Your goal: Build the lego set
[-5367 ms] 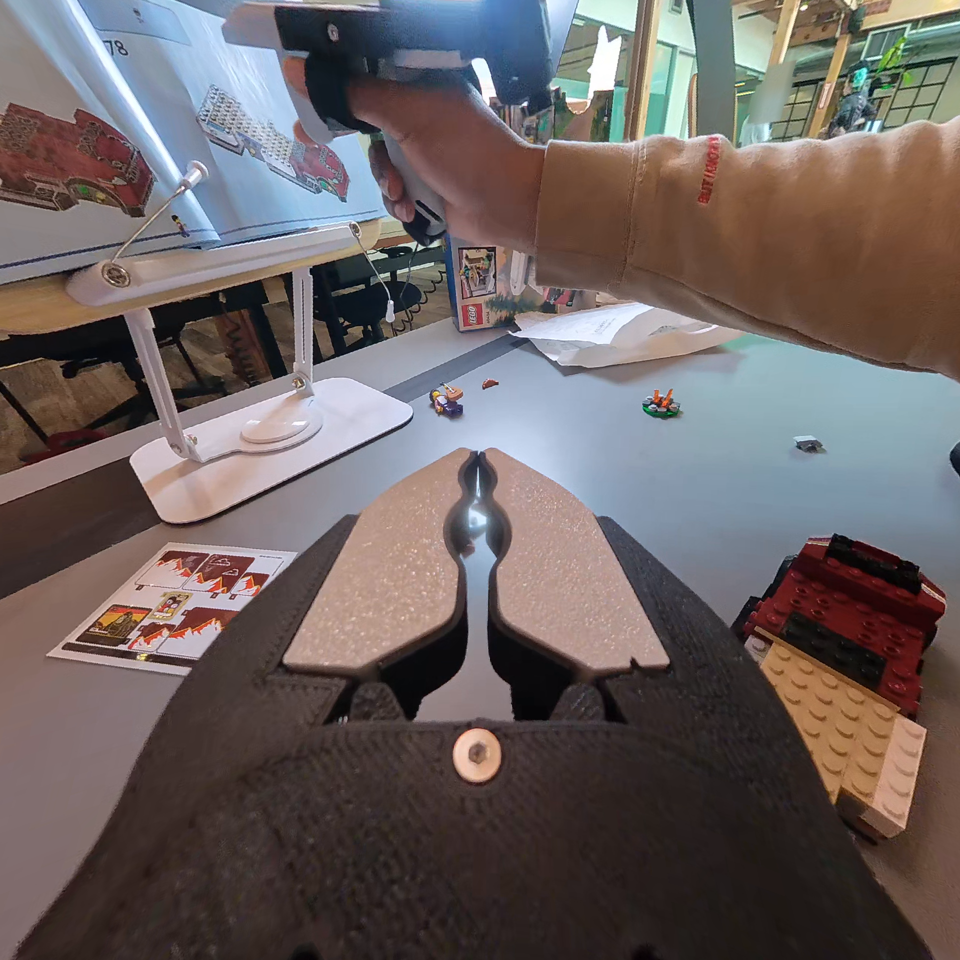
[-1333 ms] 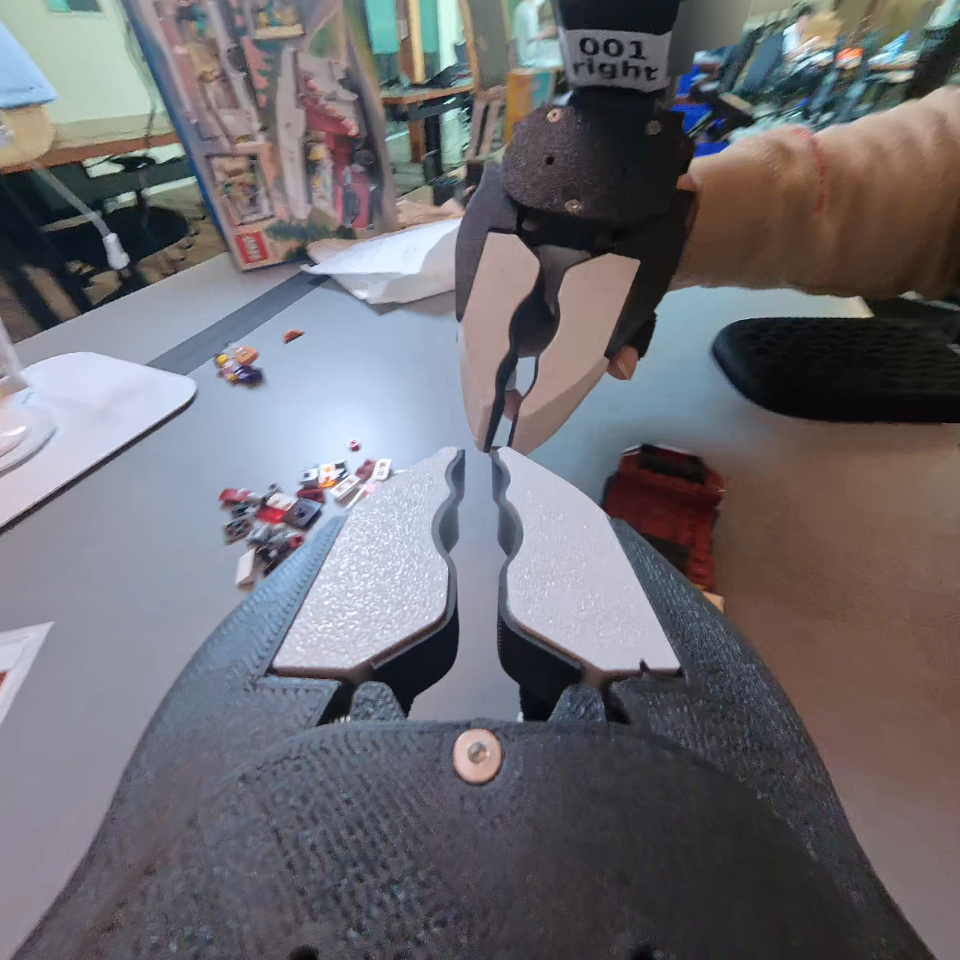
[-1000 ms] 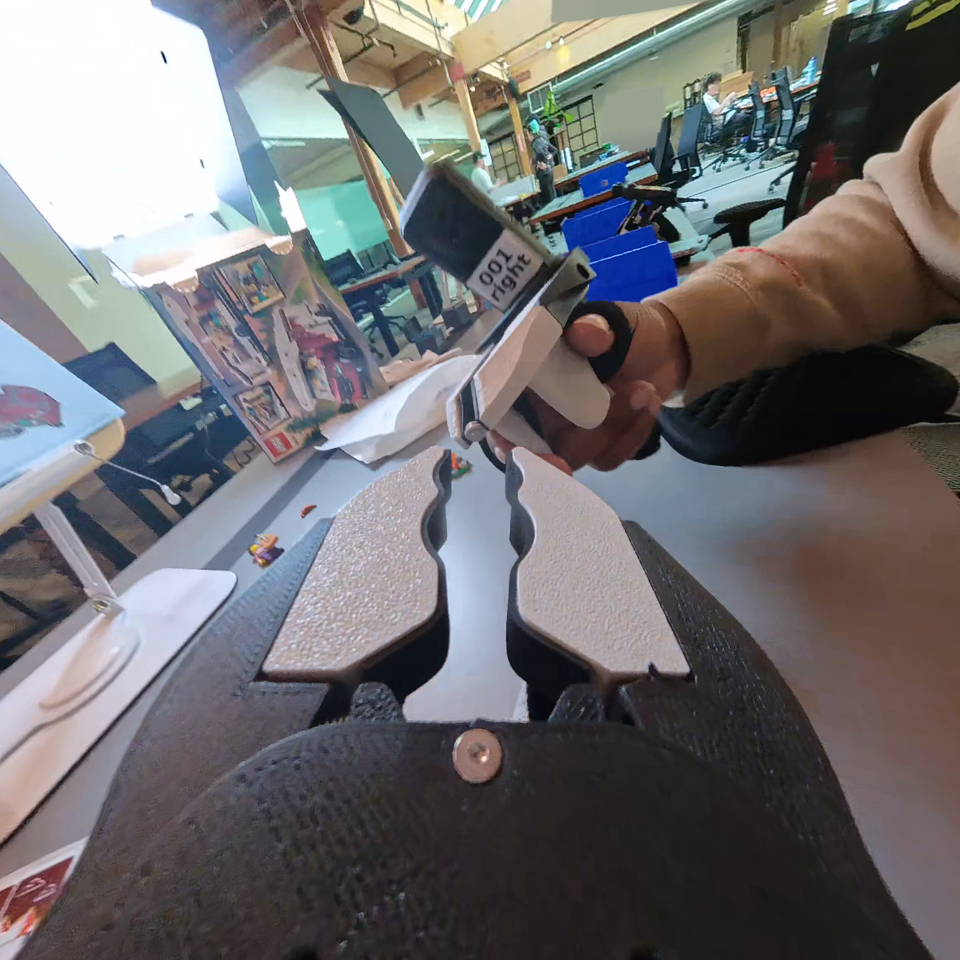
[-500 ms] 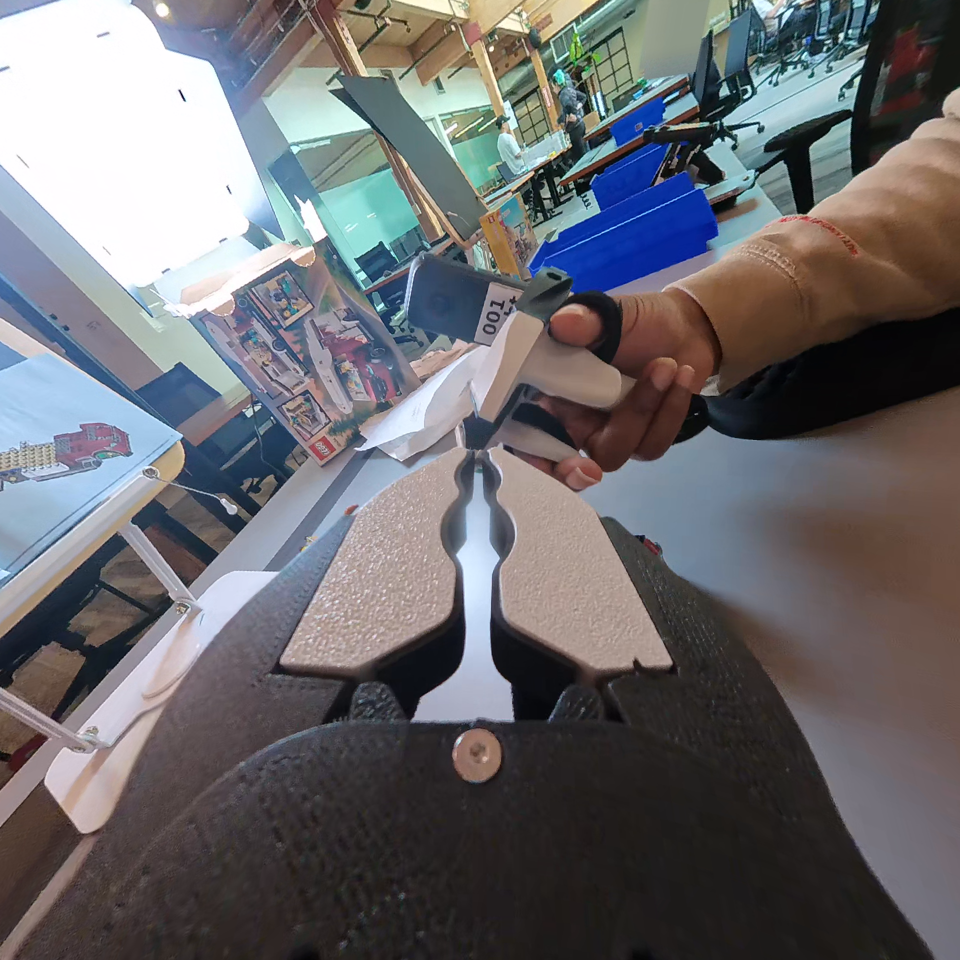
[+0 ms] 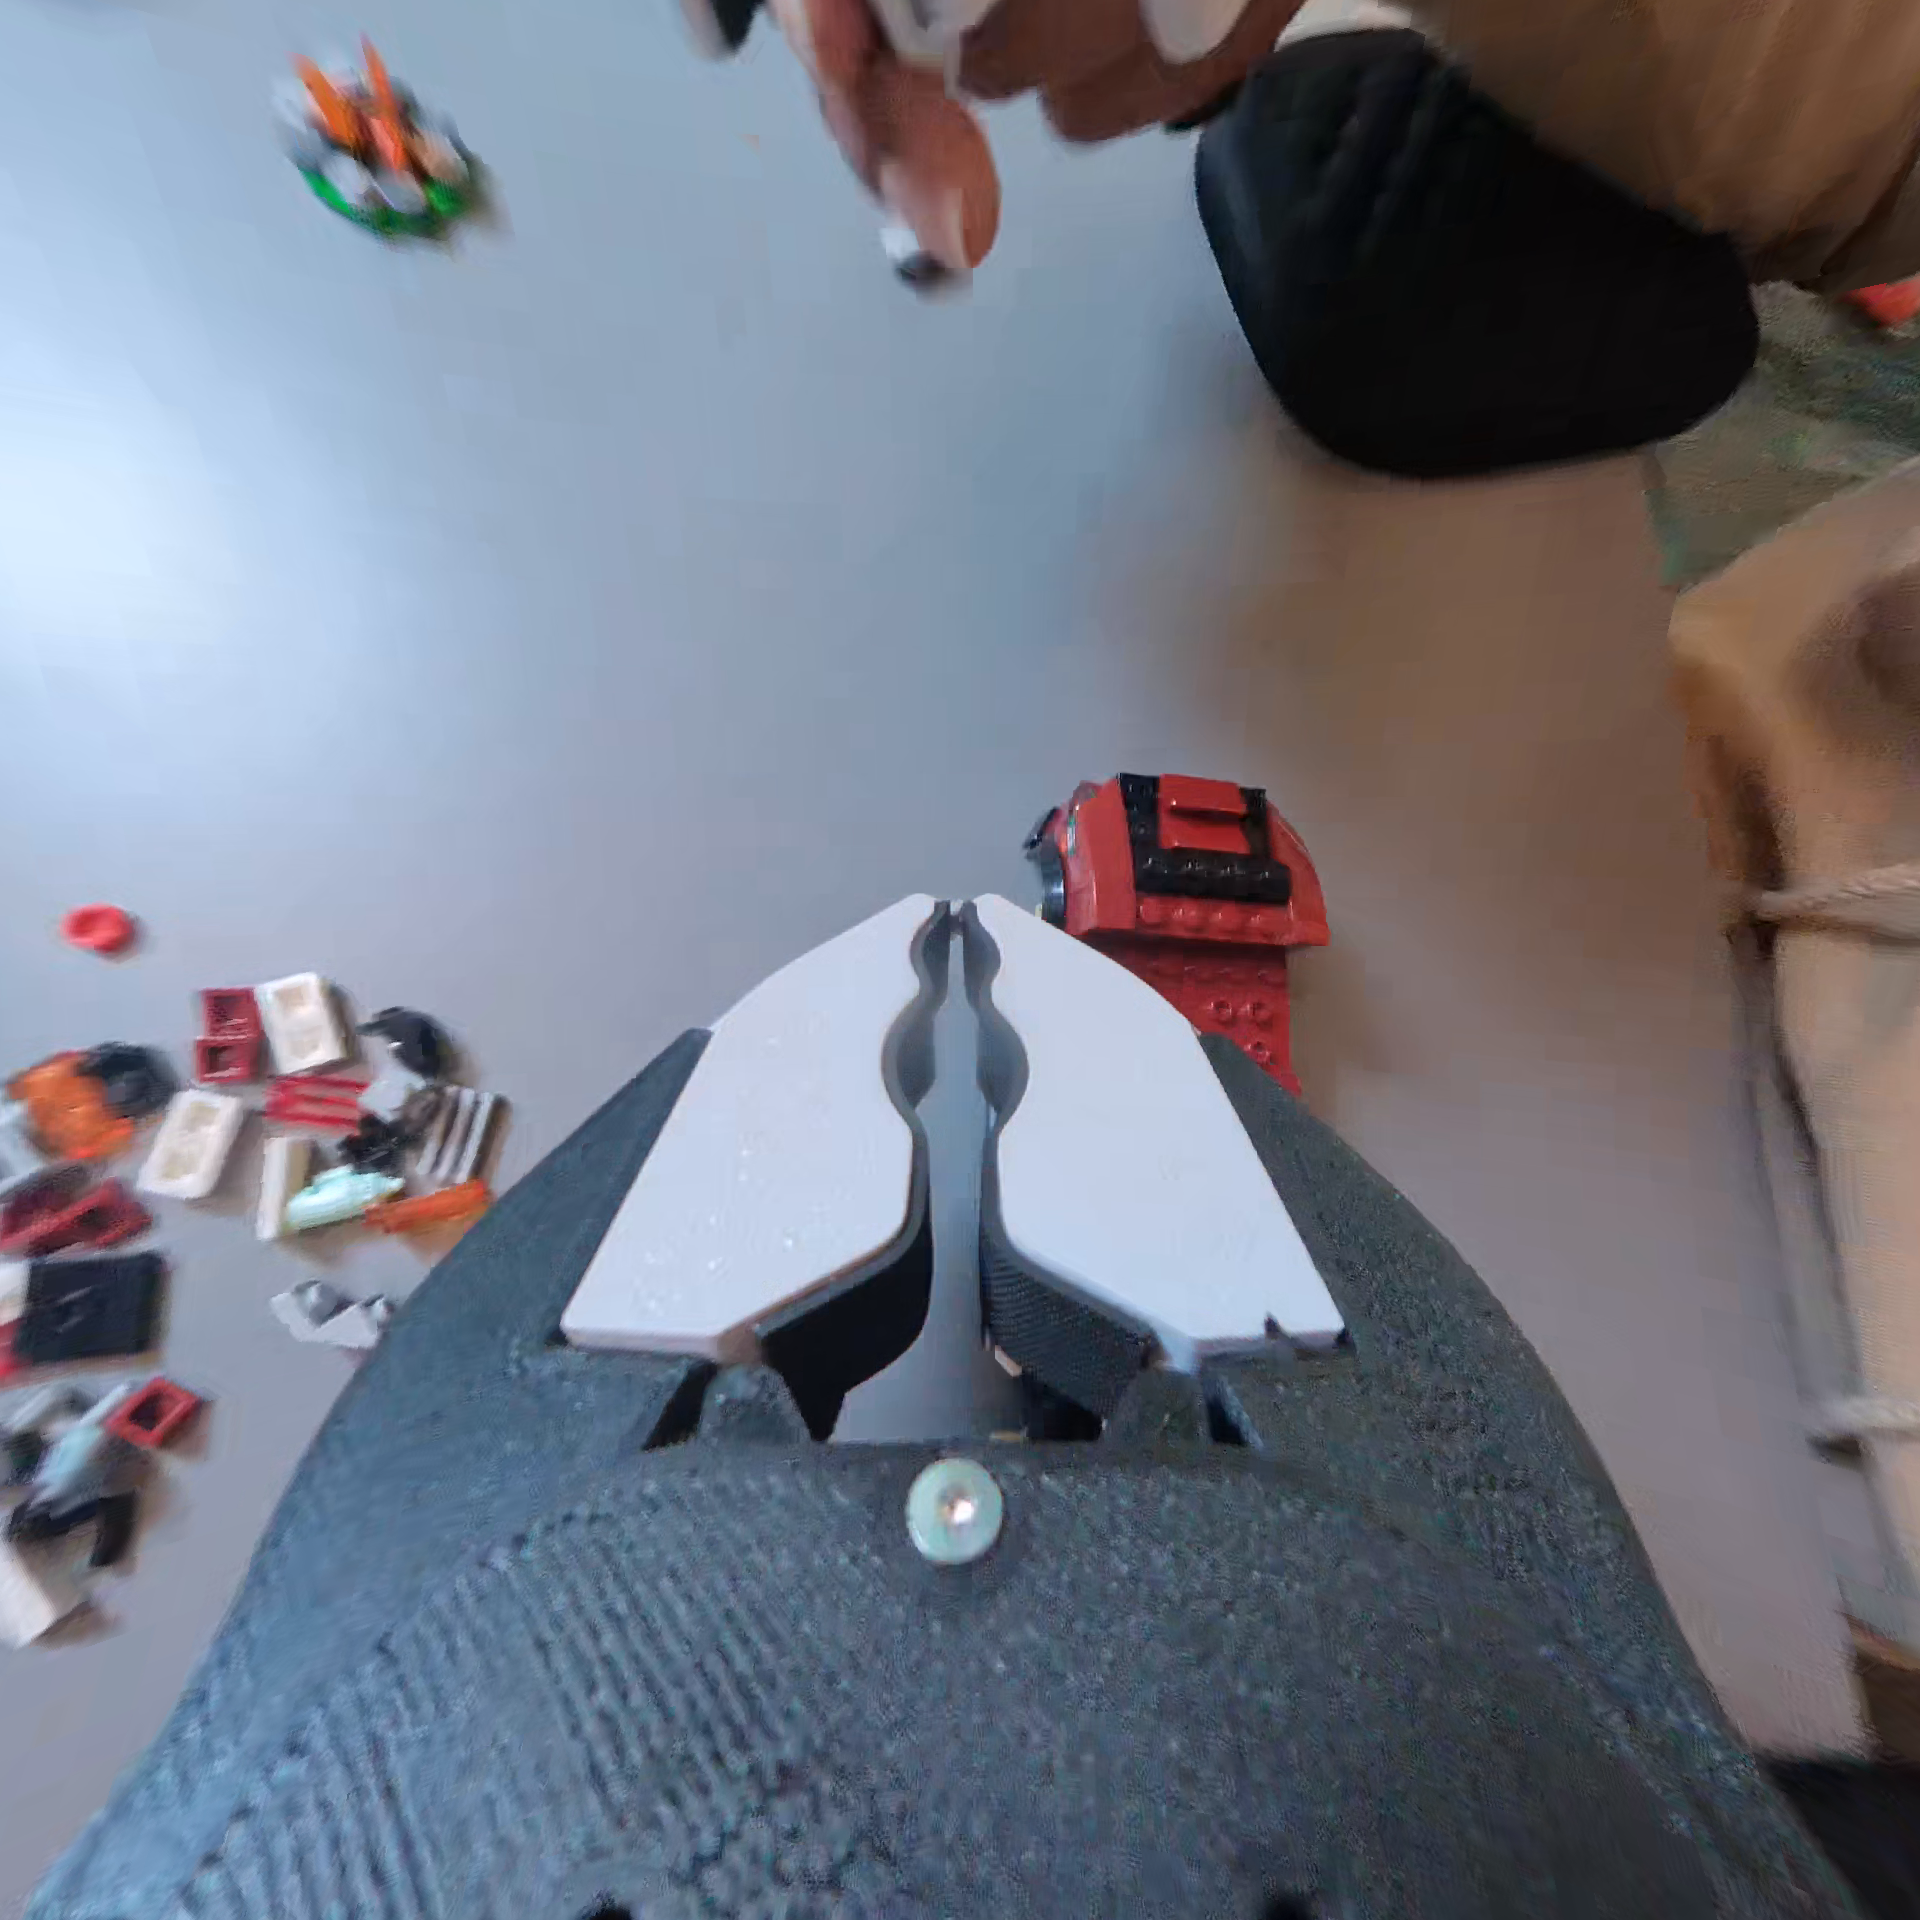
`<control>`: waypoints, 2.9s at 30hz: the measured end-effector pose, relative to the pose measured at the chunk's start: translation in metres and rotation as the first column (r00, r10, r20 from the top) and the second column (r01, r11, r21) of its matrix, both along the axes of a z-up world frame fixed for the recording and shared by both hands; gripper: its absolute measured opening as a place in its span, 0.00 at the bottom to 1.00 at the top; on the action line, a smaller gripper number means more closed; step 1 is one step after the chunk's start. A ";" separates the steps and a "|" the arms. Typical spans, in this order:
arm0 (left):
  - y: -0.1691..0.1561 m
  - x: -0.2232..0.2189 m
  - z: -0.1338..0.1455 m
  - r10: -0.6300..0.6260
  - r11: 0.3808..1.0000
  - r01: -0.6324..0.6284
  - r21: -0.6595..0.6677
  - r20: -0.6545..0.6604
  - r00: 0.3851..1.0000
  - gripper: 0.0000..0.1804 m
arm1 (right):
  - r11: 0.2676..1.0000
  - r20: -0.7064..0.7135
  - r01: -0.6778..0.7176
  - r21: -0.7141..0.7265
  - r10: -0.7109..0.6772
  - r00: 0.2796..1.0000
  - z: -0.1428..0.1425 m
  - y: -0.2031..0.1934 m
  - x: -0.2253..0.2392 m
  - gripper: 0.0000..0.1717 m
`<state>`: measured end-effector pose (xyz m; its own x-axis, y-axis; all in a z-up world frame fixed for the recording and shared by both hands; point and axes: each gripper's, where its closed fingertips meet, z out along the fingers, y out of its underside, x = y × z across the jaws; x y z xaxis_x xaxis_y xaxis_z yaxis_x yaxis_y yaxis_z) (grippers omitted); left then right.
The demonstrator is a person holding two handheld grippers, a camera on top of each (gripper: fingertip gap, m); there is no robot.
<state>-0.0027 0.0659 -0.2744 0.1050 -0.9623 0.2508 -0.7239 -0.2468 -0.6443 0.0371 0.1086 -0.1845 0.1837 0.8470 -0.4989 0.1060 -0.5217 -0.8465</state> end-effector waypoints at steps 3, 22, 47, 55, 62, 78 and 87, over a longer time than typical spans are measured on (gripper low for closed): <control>0.002 0.003 -0.015 -0.082 0.986 0.061 -0.153 -0.135 0.987 0.01 | 1.000 0.035 -0.008 0.005 0.008 0.999 -0.008 -0.002 -0.001 0.09; 0.045 0.007 0.010 0.010 1.000 -0.007 0.023 -0.090 0.996 0.09 | 0.988 0.215 -0.016 0.152 -0.017 0.976 -0.031 -0.002 0.003 0.09; -0.041 -0.068 -0.006 0.213 0.932 -0.212 0.295 0.029 0.977 0.36 | 0.660 0.727 -0.647 0.382 0.218 0.651 -0.110 -0.027 -0.042 0.00; -0.040 -0.069 -0.006 0.216 0.927 -0.218 0.306 0.041 0.975 0.35 | 0.632 0.758 -0.682 0.369 0.220 0.614 -0.113 -0.034 -0.035 0.00; -0.041 -0.070 -0.004 0.219 0.926 -0.221 0.306 0.043 0.975 0.36 | 0.650 0.760 -0.666 0.365 0.206 0.617 -0.111 -0.024 -0.040 0.01; -0.044 -0.070 -0.003 0.209 0.929 -0.213 0.303 0.046 0.977 0.38 | 0.680 0.741 -0.644 0.350 0.220 0.634 -0.098 -0.021 -0.034 0.03; -0.048 -0.070 -0.007 0.188 0.933 -0.186 0.307 0.025 0.982 0.37 | 0.791 0.653 -0.514 0.331 0.201 0.730 -0.082 0.035 -0.065 0.06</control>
<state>-0.0723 0.0183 -0.2810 0.2912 -0.9551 -0.0540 -0.6870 -0.1694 -0.7066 -0.0276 0.1437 -0.2669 -0.0768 0.9952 0.0604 0.7268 0.0974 -0.6799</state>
